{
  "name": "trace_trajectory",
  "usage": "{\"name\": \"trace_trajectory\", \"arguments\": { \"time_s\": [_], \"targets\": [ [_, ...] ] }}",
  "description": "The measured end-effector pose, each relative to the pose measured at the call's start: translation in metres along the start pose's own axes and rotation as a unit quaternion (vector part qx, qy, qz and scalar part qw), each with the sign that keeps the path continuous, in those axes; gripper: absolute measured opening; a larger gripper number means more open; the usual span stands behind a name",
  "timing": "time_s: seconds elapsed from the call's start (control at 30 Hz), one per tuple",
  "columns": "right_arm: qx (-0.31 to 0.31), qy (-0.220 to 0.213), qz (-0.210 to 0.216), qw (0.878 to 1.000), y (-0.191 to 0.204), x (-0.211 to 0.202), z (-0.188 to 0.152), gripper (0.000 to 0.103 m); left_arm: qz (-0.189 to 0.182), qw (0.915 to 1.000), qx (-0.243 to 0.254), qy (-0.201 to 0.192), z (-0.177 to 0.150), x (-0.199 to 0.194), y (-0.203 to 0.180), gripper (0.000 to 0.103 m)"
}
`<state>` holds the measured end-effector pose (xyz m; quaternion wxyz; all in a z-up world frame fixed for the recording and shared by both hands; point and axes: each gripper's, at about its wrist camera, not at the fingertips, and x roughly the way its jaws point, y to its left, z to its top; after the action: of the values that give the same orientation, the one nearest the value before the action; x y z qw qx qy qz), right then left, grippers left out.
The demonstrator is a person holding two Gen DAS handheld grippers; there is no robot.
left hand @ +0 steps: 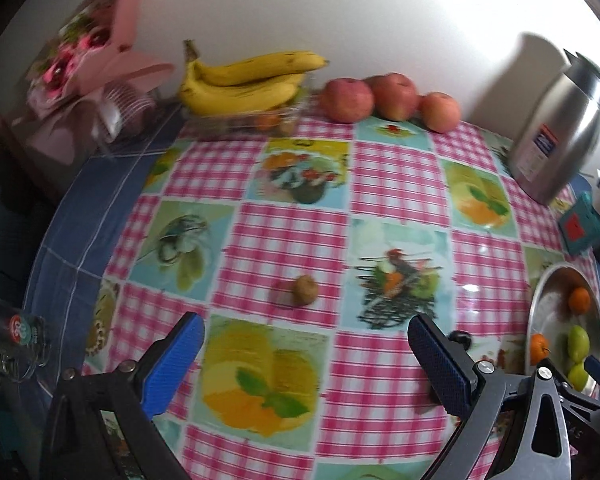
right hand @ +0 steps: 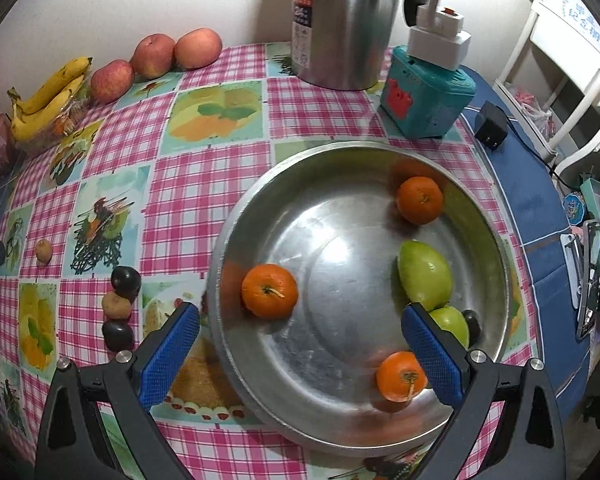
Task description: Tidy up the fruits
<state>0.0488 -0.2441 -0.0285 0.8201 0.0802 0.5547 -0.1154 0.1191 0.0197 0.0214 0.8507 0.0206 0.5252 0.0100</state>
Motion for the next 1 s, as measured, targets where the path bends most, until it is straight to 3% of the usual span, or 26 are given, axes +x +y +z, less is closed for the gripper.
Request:
{"name": "trace_trajectory", "arguments": {
  "time_s": [0.43,0.57,0.8,1.0],
  "targets": [
    [-0.016,-0.008,0.024,1.0,0.042,-0.011,0.001,0.101,0.026,0.999,-0.035,-0.003,0.0,-0.001,0.05,0.103],
    [-0.021,-0.001,0.046,0.999,0.059,-0.011,0.002,0.101,0.023,0.9991,-0.036,-0.005,-0.001,-0.001,0.053,0.103],
    [-0.05,-0.002,0.054,0.997,0.091,-0.013,0.001,0.101,0.028,0.9988,-0.041,-0.005,0.0,-0.001,0.055,0.103],
    [-0.049,-0.001,0.048,0.998,0.097,-0.009,0.004,0.101,0.009,0.9997,-0.02,0.006,0.002,0.008,0.041,0.103]
  ]
}}
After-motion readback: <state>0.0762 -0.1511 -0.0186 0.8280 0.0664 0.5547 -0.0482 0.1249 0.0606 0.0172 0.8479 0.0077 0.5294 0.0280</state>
